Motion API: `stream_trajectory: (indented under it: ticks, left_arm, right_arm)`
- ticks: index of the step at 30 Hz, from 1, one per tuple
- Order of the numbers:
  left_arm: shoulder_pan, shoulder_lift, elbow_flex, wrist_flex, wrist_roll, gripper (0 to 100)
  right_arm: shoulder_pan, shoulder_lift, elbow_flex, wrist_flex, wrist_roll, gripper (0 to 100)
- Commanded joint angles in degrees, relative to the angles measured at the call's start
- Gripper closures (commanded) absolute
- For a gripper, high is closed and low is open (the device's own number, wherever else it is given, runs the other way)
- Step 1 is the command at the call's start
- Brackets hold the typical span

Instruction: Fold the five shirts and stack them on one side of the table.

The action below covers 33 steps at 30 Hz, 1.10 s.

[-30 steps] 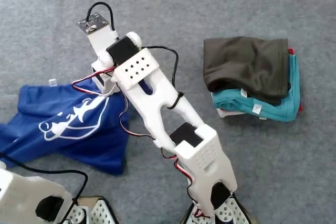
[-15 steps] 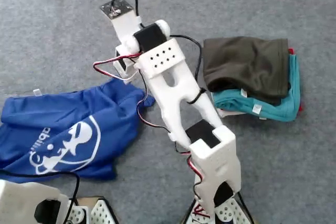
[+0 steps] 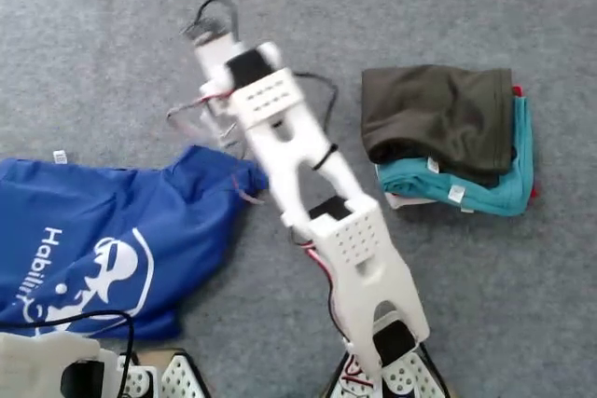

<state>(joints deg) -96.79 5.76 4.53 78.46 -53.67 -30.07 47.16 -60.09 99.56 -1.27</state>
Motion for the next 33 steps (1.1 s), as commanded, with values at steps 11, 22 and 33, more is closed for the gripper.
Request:
stream_trajectory:
  ticks: [11, 22, 33]
  left_arm:
    - [-0.92, 1.14, -11.65, -2.9, 21.8, 97]
    - [3.12, 13.63, -22.64, 15.3, 23.12, 78]
    - [6.37, 9.58, -30.46, 18.81, 24.62, 77]
  right_arm:
    - [-1.41, -0.4, 12.26, 1.32, -1.76, 80.4]
    - [-5.98, -0.4, 12.79, 1.49, -2.99, 80.4]
    - [-6.77, 1.98, 16.13, -2.46, -3.6, 80.4]
